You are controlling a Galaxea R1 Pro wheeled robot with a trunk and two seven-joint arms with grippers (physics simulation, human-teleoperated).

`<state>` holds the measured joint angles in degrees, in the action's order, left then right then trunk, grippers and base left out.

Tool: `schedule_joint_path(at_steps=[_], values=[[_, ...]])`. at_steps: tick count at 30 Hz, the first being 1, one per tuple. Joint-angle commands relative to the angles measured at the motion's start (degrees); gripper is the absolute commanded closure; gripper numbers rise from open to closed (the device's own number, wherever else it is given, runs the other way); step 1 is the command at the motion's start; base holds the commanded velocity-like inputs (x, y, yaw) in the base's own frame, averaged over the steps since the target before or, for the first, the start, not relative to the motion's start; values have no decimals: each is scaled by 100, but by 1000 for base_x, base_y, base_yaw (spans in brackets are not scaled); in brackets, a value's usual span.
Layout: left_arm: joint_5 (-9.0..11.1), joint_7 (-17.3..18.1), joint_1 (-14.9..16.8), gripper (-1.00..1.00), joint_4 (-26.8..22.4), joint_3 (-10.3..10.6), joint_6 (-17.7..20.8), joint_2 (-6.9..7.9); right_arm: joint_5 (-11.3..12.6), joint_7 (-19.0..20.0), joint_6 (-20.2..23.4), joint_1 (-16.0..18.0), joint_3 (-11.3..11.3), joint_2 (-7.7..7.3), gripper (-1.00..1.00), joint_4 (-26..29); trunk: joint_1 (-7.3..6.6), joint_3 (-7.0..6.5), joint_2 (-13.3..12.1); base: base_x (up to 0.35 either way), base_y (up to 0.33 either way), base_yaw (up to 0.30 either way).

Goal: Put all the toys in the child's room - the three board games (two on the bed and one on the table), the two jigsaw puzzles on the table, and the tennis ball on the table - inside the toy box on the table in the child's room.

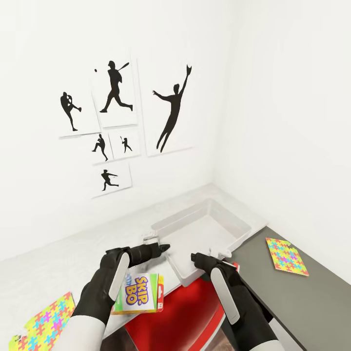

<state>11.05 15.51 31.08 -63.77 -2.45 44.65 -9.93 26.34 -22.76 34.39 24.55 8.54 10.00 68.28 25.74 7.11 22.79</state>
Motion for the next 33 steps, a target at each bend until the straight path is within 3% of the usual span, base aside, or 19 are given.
schedule_joint_path(at_steps=[1, 8, 12, 16, 20, 22, 26, 33], values=[[-1, 104, 4, -100, -95, -20, 114, -7, 64, -54, 7, 6, 7, 0, -100, 9, 4, 13, 13, 0, 0, 0], [4, 951, -4, -100, -553, -85, 683, 237, 64, -53, 7, -17, 13, 0, -100, 150, 4, 13, 13, 0, 0, 0], [2, 1575, -6, -100, -663, -423, 961, 400, 64, -53, 17, -53, 15, 0, -100, 301, 4, 12, 13, 0, 0, 0], [2, 2147, -6, -100, -677, -704, 1137, 720, 64, -53, 16, -63, 16, 0, -100, 329, 4, -4, 13, 0, 0, 0], [2, 2800, -6, -100, -680, -814, 1197, 1069, 64, -53, 16, -64, 16, 0, -100, 334, 4, -27, 13, 0, 0, 0], [2, 3030, -6, -100, -680, -885, 1206, 1174, 64, -53, 15, -65, 20, 0, -100, 335, 4, -39, 13, 0, 0, 0], [2, 3189, -6, -100, -680, -1014, 1206, 1235, 64, -52, 15, -65, 24, 0, -100, 335, 4, -65, 13, 0, 0, -17], [2, 3226, -6, -100, -680, -1052, 1205, 1248, 64, -53, 31, -65, 24, 0, -100, 335, 4, -117, 13, -4, 0, -61]])
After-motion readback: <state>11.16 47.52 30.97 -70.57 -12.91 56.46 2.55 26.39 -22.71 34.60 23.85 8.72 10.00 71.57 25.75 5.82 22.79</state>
